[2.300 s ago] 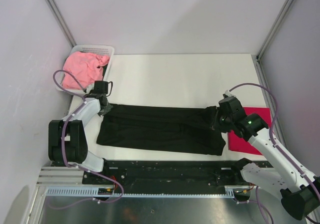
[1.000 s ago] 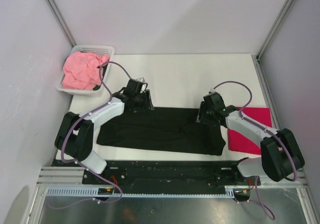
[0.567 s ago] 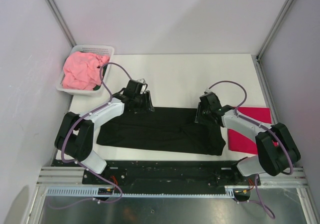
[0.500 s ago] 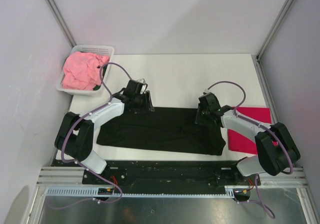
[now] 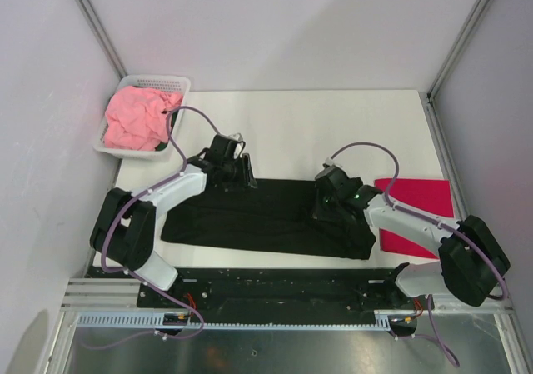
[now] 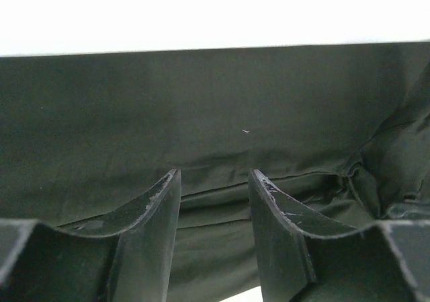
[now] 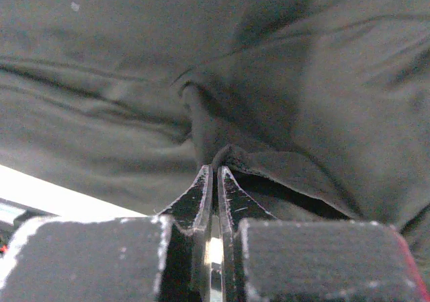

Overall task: Fold and stack the t-shirts
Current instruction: Fold the other side of the tshirt into a rectangle

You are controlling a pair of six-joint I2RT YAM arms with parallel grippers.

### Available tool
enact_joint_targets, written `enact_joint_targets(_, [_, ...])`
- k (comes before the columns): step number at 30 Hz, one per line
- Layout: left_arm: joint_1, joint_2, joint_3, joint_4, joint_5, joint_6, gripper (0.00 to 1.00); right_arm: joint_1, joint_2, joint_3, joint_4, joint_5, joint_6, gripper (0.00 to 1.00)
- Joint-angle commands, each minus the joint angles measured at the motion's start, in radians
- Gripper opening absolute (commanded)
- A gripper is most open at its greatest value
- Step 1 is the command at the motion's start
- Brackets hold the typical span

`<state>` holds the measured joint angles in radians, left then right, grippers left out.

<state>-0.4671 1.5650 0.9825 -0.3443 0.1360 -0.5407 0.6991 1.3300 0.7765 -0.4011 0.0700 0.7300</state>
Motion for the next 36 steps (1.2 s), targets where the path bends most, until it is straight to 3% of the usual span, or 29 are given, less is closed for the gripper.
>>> enact_joint_targets(1, [-0.001, -0.054, -0.010, 0.018, 0.040, 0.016, 0.49, 0.101, -0.020, 0.035, -0.031, 0.033, 0.105, 0.02])
enact_joint_targets(4, [-0.003, -0.059, -0.017, 0.018, 0.065, 0.021, 0.50, 0.168, 0.011, 0.032, -0.021, 0.043, 0.142, 0.09])
enact_joint_targets(9, [-0.019, -0.070, -0.027, 0.018, 0.107, 0.038, 0.52, 0.247, 0.050, 0.029, 0.014, 0.042, 0.136, 0.33])
enact_joint_targets(14, [-0.068, -0.080, -0.026, 0.018, 0.160, 0.074, 0.56, 0.240, -0.077, 0.035, -0.058, 0.090, 0.107, 0.49])
enact_joint_targets(23, [-0.330, -0.033, 0.030, 0.018, 0.113, 0.104, 0.52, 0.077, -0.318, 0.017, -0.374, 0.258, 0.101, 0.50])
enact_joint_targets(28, [-0.457, 0.057, 0.098, 0.010, 0.034, 0.104, 0.51, -0.014, -0.345, -0.041, -0.377, 0.241, 0.083, 0.50])
enact_joint_targets(36, [-0.551, 0.113, 0.161, -0.013, -0.105, 0.080, 0.52, -0.060, -0.353, -0.075, -0.355, 0.216, 0.066, 0.50])
